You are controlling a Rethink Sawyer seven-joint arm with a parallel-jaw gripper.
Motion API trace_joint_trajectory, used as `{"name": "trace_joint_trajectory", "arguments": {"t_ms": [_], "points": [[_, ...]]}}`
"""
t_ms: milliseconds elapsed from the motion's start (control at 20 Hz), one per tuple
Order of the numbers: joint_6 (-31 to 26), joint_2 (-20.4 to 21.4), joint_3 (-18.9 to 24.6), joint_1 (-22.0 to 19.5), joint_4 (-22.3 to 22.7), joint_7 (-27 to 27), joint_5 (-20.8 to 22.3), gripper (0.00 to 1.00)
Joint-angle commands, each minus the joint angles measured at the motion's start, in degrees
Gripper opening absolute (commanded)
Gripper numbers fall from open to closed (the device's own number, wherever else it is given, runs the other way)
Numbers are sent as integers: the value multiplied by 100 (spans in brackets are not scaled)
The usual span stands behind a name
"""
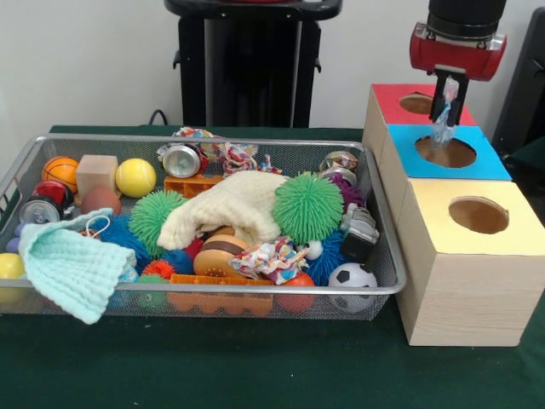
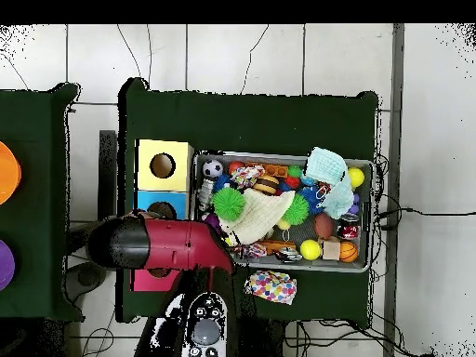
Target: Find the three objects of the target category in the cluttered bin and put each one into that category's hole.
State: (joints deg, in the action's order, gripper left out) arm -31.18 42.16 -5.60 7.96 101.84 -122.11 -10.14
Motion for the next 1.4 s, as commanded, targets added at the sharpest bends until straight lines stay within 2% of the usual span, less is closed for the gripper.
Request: {"name": "trace_joint_trajectory", "arguments": {"t_ms": [50, 300, 350, 950, 1250, 1400], "points": [[424, -647, -87, 129, 41, -1600, -335, 0], [588, -633, -96, 125, 223, -1418, -479, 0], [594, -623, -81, 118, 260, -1360, -533, 100], [431, -696, -248, 264, 118, -1453, -659, 100], [598, -696, -183, 142, 233, -1273, -726, 100], [691, -489, -91, -107, 488, -973, -643, 100]]}}
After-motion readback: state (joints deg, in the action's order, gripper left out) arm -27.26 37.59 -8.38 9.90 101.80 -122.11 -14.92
